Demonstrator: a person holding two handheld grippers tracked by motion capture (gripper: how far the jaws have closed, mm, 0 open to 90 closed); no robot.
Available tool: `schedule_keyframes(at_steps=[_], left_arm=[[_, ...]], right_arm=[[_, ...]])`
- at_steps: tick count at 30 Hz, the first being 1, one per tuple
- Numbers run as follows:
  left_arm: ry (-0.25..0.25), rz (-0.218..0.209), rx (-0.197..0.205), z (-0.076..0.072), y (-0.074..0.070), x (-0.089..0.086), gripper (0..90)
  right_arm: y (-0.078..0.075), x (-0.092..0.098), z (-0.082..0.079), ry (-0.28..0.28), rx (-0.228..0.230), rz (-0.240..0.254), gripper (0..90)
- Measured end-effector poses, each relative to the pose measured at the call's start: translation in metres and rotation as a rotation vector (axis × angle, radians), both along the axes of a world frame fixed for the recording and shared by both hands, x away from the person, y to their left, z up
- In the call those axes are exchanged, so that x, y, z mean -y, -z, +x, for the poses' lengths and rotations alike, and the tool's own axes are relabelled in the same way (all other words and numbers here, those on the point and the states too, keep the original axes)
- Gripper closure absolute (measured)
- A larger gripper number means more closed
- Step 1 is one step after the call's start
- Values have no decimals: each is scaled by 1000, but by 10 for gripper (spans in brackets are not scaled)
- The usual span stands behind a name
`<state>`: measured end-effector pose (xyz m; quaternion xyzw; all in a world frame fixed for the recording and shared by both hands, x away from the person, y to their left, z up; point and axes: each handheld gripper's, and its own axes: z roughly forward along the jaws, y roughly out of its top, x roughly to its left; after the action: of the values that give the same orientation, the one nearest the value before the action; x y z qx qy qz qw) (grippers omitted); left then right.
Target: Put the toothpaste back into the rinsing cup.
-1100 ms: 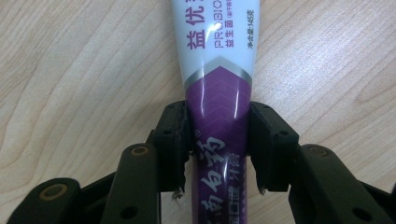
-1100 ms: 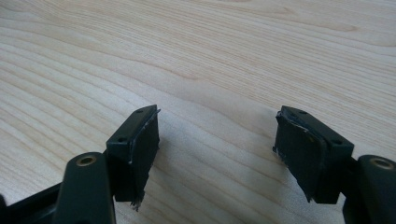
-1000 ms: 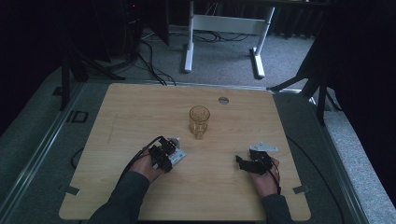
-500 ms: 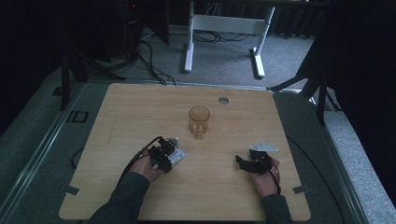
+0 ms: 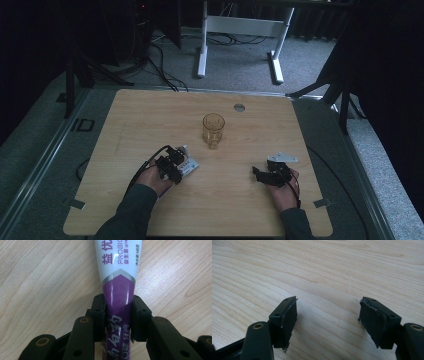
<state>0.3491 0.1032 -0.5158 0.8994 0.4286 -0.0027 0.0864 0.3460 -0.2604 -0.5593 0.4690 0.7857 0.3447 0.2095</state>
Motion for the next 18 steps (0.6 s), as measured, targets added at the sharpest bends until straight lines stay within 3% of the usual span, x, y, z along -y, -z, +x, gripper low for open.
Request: schedule_keyframes(at_steps=[8,18], left_arm=[[25,31,12,-6,-2,3,712],[-9,12,53,-8,-11,-3,718]], right_arm=[[0,0,0,0,0,0,301],[0,0,0,0,0,0,302]])
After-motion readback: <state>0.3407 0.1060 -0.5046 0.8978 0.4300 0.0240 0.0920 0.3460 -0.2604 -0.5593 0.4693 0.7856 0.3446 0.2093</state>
